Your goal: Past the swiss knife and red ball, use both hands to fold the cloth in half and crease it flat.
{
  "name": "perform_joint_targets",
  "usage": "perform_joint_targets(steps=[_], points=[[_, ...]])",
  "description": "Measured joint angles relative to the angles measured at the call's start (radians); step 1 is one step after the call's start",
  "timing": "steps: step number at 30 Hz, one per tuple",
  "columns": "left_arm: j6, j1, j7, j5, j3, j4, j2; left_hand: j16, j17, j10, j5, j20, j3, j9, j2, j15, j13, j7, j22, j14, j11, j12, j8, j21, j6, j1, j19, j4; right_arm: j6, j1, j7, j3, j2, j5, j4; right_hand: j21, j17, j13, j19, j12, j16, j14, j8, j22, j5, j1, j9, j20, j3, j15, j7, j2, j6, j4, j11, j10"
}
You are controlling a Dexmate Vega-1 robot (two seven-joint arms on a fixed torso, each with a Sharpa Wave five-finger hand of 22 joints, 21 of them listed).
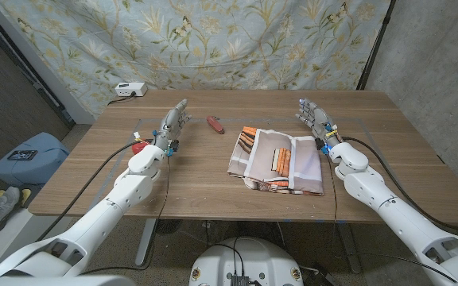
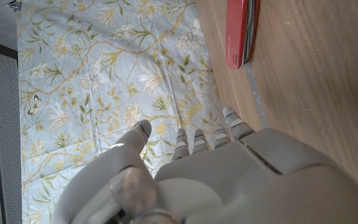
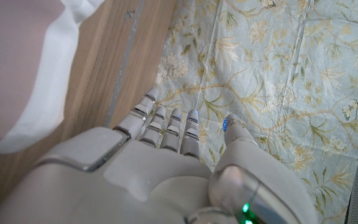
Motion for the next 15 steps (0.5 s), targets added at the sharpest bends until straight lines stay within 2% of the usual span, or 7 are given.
perform_joint_targets(steps=[7,15], points=[[0.0,0.014,0.002,0.0,-0.002,-0.019,0.01,0.0,0.0,0.0,0.0,0.0,0.0,0.0,-0.004,0.0,0.0,0.0,0.0,0.0,0.0,0.0,0.0,0.0,0.0,0.004,0.0,0.0,-0.007,-0.003,-0.004,-0.004,-0.002,-0.004,-0.011,0.0,0.0,0.0,0.0,0.0,0.0,0.0,0.0,0.0,0.0,0.0,0.0,0.0,0.0,0.0,0.0,0.0,0.0,0.0,0.0,0.0],[0.008,0.045,0.009,0.012,-0.003,-0.082,0.039,0.0,-0.001,0.0,0.0,0.0,0.004,0.0,-0.005,0.0,-0.003,-0.004,0.0,0.0,0.0,0.0,0.0,0.0,0.004,0.011,0.0,-0.004,-0.017,-0.008,-0.011,-0.006,-0.008,-0.009,-0.028,0.0,-0.001,0.0,0.0,0.0,0.0,0.0,0.0,0.0,0.0,0.0,0.0,0.0,0.0,0.0,0.0,0.0,0.0,0.0,0.0,0.0]])
